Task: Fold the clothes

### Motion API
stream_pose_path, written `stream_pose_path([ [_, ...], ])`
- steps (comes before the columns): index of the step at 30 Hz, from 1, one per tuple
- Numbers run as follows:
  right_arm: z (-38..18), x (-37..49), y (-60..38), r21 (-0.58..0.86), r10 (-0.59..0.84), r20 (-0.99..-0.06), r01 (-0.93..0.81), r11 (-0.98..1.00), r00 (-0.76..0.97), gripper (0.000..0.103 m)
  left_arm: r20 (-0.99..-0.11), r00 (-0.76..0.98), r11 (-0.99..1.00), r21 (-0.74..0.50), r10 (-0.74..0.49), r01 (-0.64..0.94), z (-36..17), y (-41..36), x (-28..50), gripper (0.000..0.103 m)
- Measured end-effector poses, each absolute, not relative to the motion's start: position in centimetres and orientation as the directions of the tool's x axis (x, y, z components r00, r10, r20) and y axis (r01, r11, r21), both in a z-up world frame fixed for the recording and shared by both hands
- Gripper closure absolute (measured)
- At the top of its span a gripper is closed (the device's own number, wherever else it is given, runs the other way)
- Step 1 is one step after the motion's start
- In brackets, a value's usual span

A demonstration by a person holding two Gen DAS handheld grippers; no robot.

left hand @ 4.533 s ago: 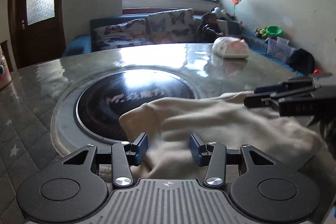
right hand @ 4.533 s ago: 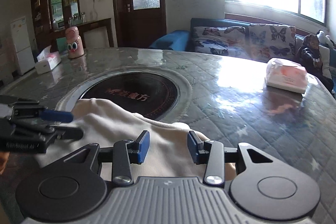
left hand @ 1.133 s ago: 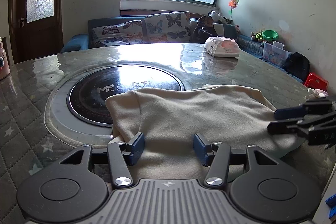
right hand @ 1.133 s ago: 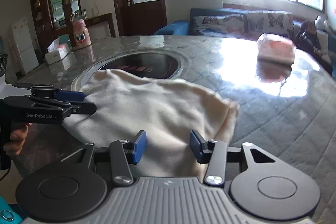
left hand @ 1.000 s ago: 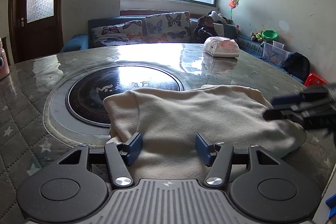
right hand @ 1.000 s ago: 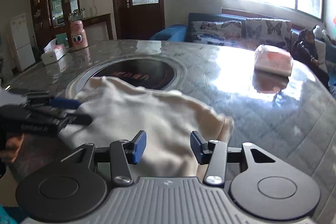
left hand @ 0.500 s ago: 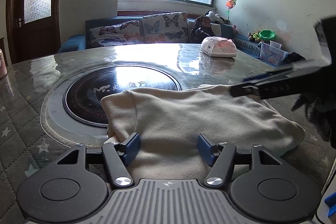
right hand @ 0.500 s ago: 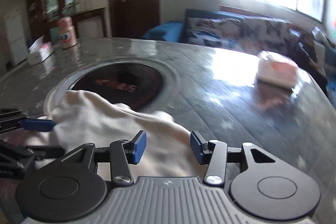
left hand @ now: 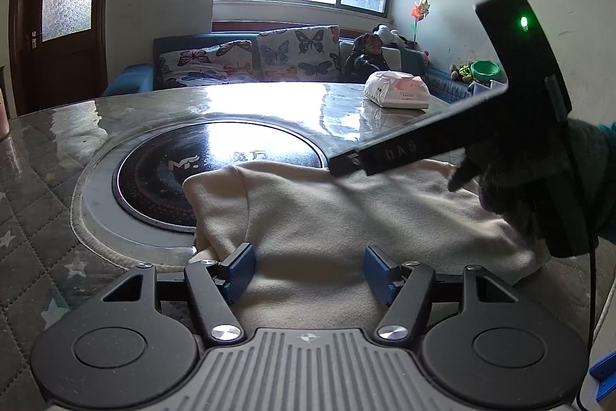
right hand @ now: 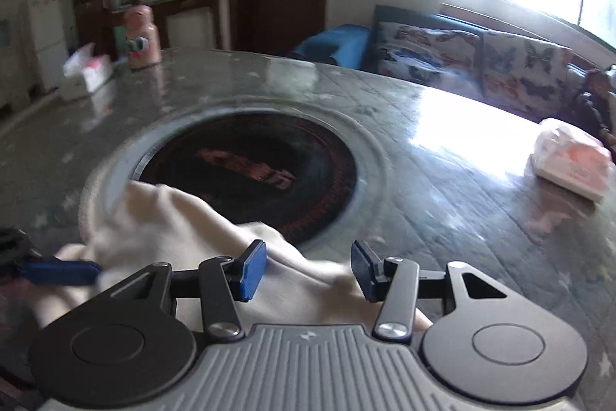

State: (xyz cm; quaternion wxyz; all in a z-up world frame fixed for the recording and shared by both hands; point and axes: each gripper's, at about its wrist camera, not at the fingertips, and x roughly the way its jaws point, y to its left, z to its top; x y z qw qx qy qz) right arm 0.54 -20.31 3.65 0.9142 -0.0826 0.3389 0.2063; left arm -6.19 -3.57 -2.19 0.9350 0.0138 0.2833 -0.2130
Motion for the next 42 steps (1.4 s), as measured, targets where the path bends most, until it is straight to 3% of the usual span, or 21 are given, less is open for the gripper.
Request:
stream_pose_path([
  [10,2.5,3.4,-16.1,-0.038,0.347,-0.701,-0.518,0.855,0.624,0.047,-0.532,0.745,0.904,-0.101,-0.403,0.416,-2.1,-3.4,-6.4,0.035],
  [17,4.0,2.2,-16.5,-0.030,0.385,-0.660,-0.535,0.844,0.645,0.046,-0.533,0.741,0.902,-0.114,-0.409,0.415,-1.6,-2.9,-6.6,0.035],
  [26,3.3,2.4,-15.3,-0.048,0.378,-0.673,-0.548,0.835,0.636,0.044,-0.542,0.746,0.912,-0.102,-0.387,0.399,-1.1,-1.8,-7.2,0.034],
  [33,5.4,-1.7,-16.7,-0.111,0.392,-0.631,-0.578,0.809,0.670,0.044,-0.529,0.781,0.938,-0.100,-0.332,0.331,-0.6,0.2,-7.6,0.035],
  [42,3.9,-7.4,-15.6,-0.168,0.408,-0.646,-0.642,0.748,0.645,0.042,-0.586,0.773,0.970,-0.139,-0.243,0.200,-2.3,2.8,-6.5,0.037],
])
